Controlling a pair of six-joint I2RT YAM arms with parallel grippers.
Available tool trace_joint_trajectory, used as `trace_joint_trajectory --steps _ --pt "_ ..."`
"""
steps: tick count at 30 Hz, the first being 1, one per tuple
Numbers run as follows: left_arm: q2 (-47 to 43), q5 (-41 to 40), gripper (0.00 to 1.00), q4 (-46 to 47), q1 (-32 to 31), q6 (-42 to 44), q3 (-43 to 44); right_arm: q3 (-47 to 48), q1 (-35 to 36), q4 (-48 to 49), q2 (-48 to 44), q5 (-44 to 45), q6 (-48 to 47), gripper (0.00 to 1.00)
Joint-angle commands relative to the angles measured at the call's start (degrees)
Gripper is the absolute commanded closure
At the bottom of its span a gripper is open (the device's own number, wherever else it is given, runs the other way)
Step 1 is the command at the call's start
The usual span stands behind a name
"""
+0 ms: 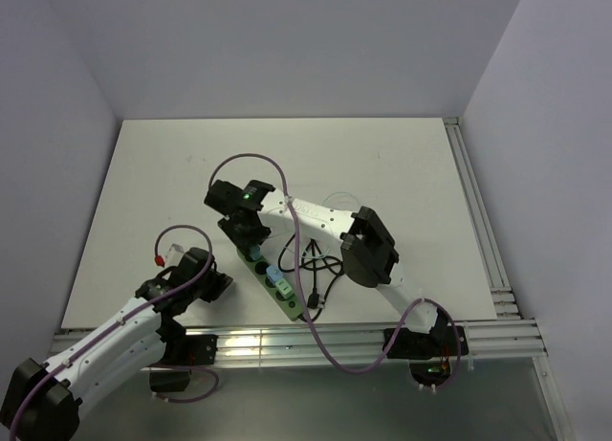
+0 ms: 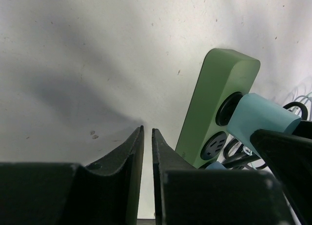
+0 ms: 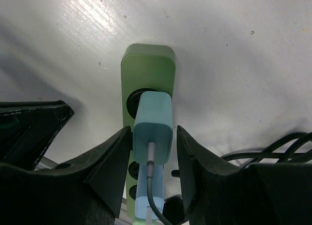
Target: Insert the plug
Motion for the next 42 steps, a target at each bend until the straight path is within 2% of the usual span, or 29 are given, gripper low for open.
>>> trace_joint_trajectory --steps 1,15,19,22,23,25,26,27,32,35,39,42 --pt "0.53 0.70 0.82 1.97 0.34 0.22 -0.22 1.46 0.36 0.29 -4.35 0.75 -0.23 0.50" --pt "-0.44 0.87 0.83 1.70 0.34 0.14 -0.65 0.41 0.27 1.25 -5.14 0.76 0.03 0.54" --pt "-0.17 0.87 0.82 1.79 0.34 0.23 -0.65 0.94 0.18 0.90 -4.53 0.58 -0.06 0.58" --pt "0.00 0.96 0.83 1.97 0.34 0.31 -0.74 -0.21 0.18 1.51 -4.70 0.49 -0.06 0.65" --pt "0.09 0.96 0.83 2.05 0.34 0.40 -0.74 -0.21 0.18 1.51 -4.61 0.58 0.03 0.75" --pt "0.35 0.96 0.82 2.23 0.34 0.49 -0.83 -0.56 0.09 1.51 -4.70 0.75 0.03 0.86" --pt "0.44 0.96 0.83 2.40 0.43 0.58 -0.83 -0.65 0.09 1.51 -4.70 1.45 0.12 0.98" --pt "0.53 0.96 0.82 2.49 0.34 0.66 -0.83 -0.99 0.09 1.60 -4.70 1.72 0.12 1.00" --pt "1.93 0.87 0.84 4.16 0.34 0.75 -1.01 -5.73 -0.08 5.02 -5.93 2.52 -0.32 1.00" --pt "3.16 1.13 0.91 6.78 0.43 1.02 -1.62 -14.15 -0.78 12.03 -7.25 0.58 -0.59 1.00" --pt "5.18 1.93 0.93 8.03 0.60 1.81 -1.54 -22.69 -1.23 19.08 -9.44 -0.73 -0.32 1.00" --pt "5.54 2.19 0.93 7.94 0.69 1.90 -1.36 -24.03 -1.40 20.85 -9.28 -2.93 -0.50 1.00"
